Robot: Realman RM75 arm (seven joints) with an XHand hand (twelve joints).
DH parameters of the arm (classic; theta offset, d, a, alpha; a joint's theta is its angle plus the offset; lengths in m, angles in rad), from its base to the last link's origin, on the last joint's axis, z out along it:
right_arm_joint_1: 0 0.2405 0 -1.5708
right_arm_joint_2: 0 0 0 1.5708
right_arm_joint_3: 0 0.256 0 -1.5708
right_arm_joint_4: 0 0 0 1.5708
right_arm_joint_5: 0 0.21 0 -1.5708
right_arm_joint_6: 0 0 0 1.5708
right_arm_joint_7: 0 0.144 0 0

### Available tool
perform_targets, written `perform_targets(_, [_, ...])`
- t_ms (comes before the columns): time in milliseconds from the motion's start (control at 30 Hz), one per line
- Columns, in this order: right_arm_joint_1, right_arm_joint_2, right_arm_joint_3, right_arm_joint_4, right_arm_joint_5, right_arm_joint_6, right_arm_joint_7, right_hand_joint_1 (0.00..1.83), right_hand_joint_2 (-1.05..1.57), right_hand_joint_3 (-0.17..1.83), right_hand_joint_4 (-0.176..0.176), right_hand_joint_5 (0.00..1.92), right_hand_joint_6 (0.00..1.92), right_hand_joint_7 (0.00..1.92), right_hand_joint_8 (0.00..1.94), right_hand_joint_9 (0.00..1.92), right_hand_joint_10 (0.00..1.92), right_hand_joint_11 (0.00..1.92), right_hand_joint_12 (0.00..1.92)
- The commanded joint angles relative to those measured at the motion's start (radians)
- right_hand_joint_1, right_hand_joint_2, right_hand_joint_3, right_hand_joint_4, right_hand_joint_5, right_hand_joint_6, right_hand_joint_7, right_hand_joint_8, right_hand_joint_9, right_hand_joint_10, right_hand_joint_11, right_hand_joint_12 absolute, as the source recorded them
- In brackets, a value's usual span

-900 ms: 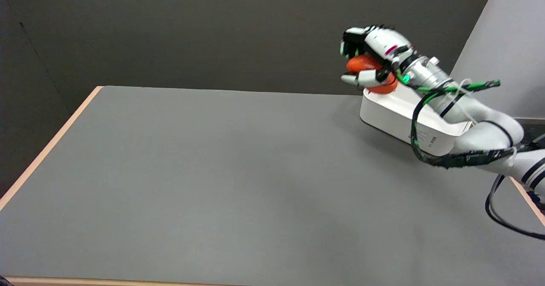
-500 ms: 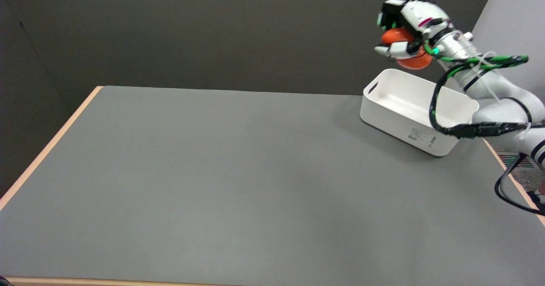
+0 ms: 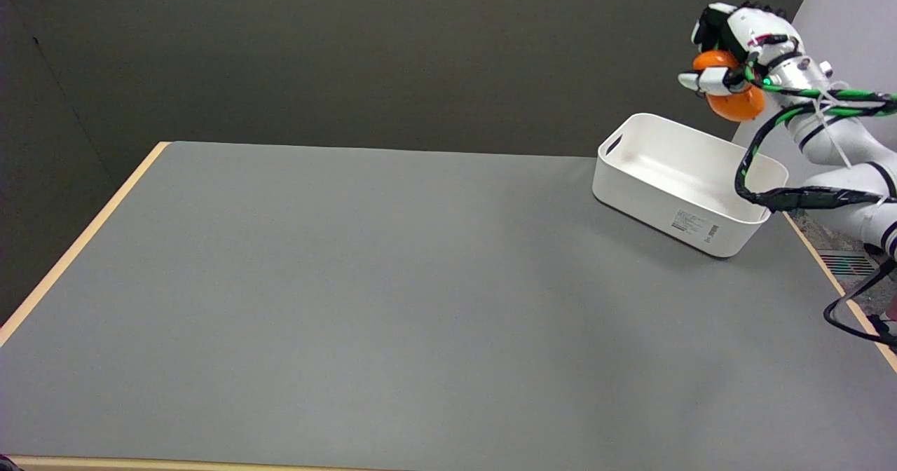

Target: Place mango into white box.

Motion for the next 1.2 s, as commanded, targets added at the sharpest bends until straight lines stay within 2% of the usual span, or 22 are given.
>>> perform_targets(33, [-0.026, -0.103, -0.020, 0.252, 0.003, 0.089, 0.043, 1.26, 1.29, 0.16, -0.117, 0.39, 1.71, 0.59, 1.59, 0.60, 1.92, 0.28, 1.92])
perform_targets(433, [-0.126, -0.233, -0.006, 0.266, 0.003, 0.108, 0.061, 1.27, 1.29, 0.15, -0.117, 0.39, 1.70, 0.59, 1.58, 0.60, 1.92, 0.28, 1.92])
perform_targets(700, [-0.178, -0.262, 0.059, 0.226, 0.004, 0.135, 0.061, 1.27, 1.27, 0.20, -0.114, 0.40, 1.69, 0.60, 1.58, 0.60, 1.92, 0.27, 1.92])
perform_targets(800, [-0.188, -0.258, 0.102, 0.165, 0.004, 0.136, 0.061, 1.28, 1.24, 0.26, -0.130, 0.38, 1.67, 0.60, 1.61, 0.61, 1.92, 0.10, 1.92])
perform_targets(867, [-0.190, -0.254, 0.117, 0.127, 0.004, 0.136, 0.061, 1.28, 1.32, 0.12, -0.148, 0.36, 1.65, 0.58, 1.65, 0.60, 1.92, 0.08, 1.92])
perform_targets(900, [-0.190, -0.252, 0.123, 0.103, 0.004, 0.134, 0.059, 1.25, 1.25, 0.28, -0.101, 0.31, 1.33, 0.53, 1.74, 0.54, 1.86, 0.03, 1.92])
perform_targets(933, [-0.190, -0.249, 0.131, 0.081, 0.004, 0.129, 0.061, 1.19, 1.15, 0.46, -0.069, 0.28, 1.11, 0.50, 1.73, 0.51, 1.78, 0.00, 1.92])
perform_targets(1000, [-0.190, -0.243, 0.131, 0.058, 0.004, 0.124, 0.061, 0.98, 0.79, 0.90, -0.062, 0.27, 1.03, 0.45, 1.32, 0.51, 1.56, 0.01, 1.90])
perform_targets(1067, [-0.187, -0.241, 0.130, 0.043, 0.004, 0.120, 0.063, 0.81, 0.72, 0.95, -0.048, 0.24, 0.55, 0.38, 0.79, 0.35, 1.10, 0.13, 1.55])
perform_targets(1133, [-0.186, -0.237, 0.125, 0.037, 0.004, 0.109, 0.079, 0.54, 0.69, 0.86, -0.012, 0.18, 0.39, 0.19, 0.34, 0.00, 0.54, 0.00, 0.80])
perform_targets(1200, [-0.184, -0.236, 0.123, 0.036, 0.003, 0.087, 0.100, 0.46, 0.64, 0.94, -0.001, 0.13, 0.40, 0.10, 0.32, 0.00, 0.25, 0.00, 0.54])
